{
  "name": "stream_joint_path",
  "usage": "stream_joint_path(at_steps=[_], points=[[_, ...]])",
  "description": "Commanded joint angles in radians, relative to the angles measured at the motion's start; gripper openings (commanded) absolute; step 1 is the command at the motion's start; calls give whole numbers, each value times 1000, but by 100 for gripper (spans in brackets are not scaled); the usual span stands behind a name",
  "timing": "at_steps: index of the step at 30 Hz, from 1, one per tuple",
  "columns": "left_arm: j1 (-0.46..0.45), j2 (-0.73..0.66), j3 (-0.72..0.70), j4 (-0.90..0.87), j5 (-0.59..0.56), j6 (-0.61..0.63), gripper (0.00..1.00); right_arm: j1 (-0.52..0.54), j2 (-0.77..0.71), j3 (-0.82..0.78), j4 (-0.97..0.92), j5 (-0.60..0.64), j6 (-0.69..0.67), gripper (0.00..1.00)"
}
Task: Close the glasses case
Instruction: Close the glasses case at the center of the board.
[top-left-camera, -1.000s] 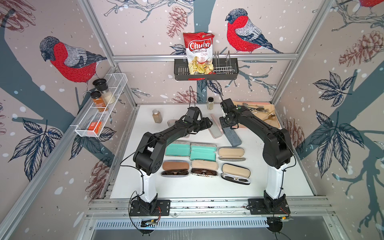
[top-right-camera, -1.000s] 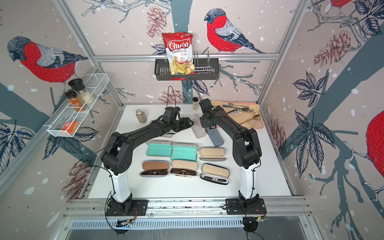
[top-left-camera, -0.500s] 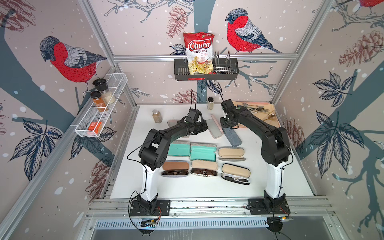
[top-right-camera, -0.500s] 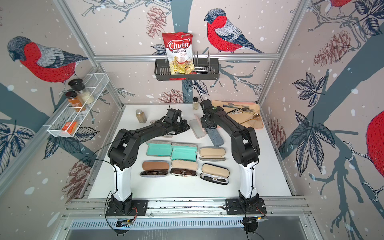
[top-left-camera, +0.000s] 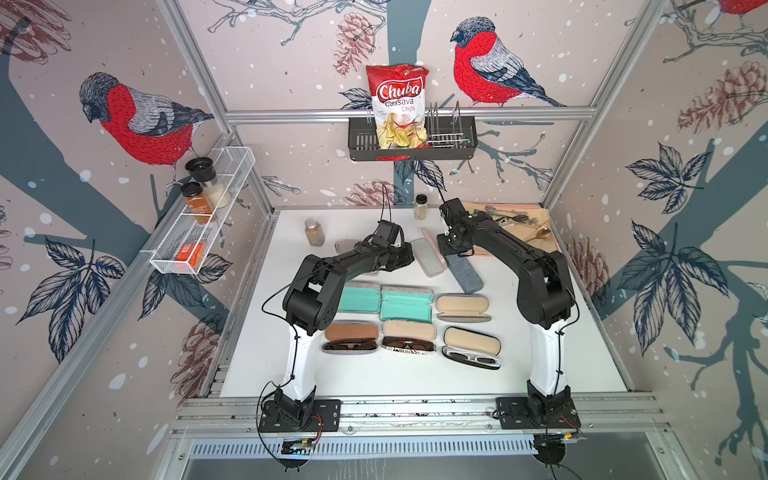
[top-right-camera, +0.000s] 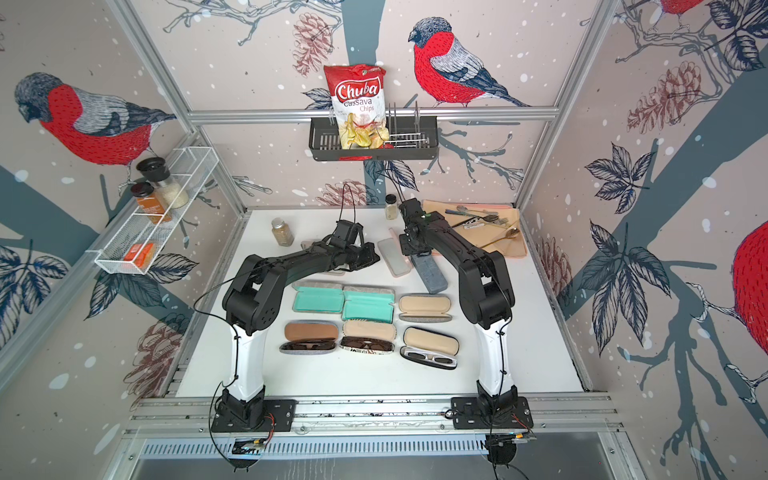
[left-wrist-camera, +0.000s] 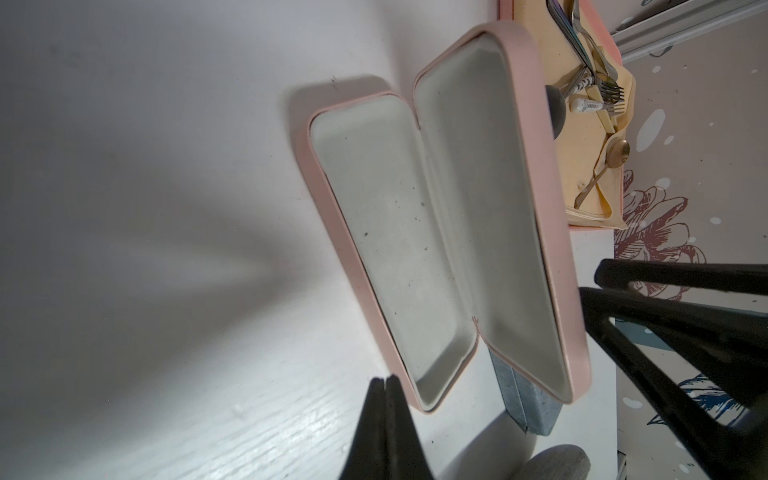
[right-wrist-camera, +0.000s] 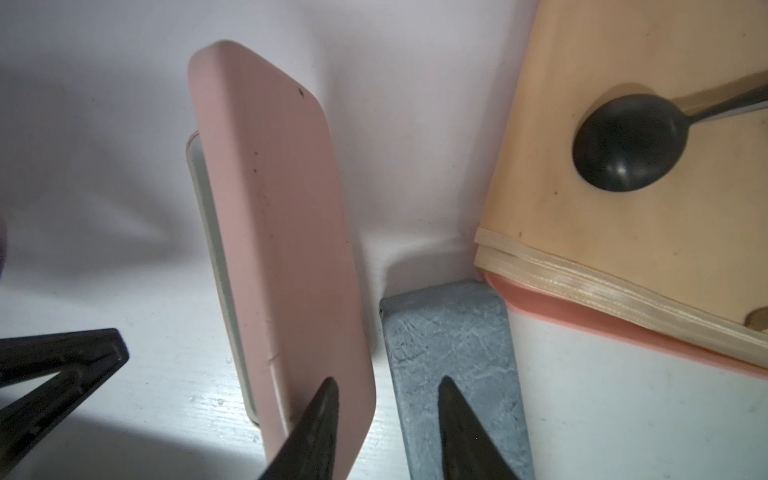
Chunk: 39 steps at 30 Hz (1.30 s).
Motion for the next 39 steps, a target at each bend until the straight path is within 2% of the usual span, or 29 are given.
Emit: stream_joint_path(at_steps=[1, 14, 28, 39], points=[[0, 11, 11, 4, 3, 9, 0, 0, 9, 8, -10, -14, 8, 41], [-3, 68, 76, -60, -35, 32, 0, 9, 36, 24, -5, -28, 5, 41], [-15, 128, 147, -81, -22, 36, 0, 16, 65, 51, -14, -30, -1, 41], [-17, 125, 137, -91, -40, 45, 0, 18, 71, 59, -16, -27, 2, 41]])
